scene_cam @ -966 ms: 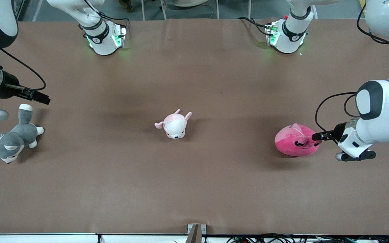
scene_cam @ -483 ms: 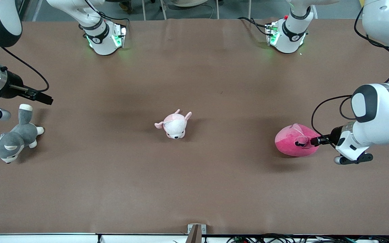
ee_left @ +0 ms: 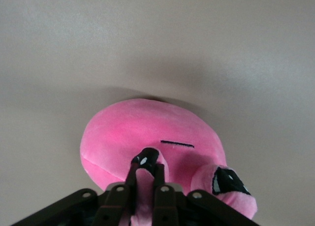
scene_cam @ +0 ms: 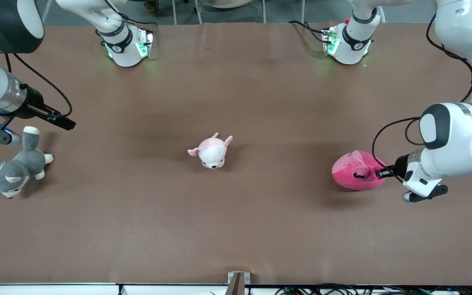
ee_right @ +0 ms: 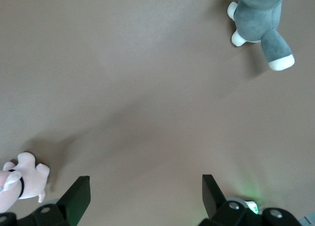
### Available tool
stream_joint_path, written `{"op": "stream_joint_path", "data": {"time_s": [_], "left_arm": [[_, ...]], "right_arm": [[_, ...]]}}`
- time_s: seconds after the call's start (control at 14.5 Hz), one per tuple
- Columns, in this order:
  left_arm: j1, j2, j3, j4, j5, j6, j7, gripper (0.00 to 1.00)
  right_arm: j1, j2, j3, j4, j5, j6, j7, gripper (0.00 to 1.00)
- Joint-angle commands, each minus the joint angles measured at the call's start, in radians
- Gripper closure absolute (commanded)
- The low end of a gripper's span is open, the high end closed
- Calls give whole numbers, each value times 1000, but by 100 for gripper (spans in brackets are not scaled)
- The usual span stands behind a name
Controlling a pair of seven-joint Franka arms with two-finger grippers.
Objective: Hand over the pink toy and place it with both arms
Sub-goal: 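Lift the pink toy with the left gripper while the right gripper approaches, then grasp the pink toy with the right gripper while the left gripper holds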
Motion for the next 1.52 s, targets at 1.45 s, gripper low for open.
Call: {"op": "stream_joint_path", "data": {"time_s": [1.45], "left_arm": [[-350, -79, -400, 350, 17, -239, -840, 99]], "right_arm": [[561, 150, -2, 17, 334, 488, 1158, 1]]}}
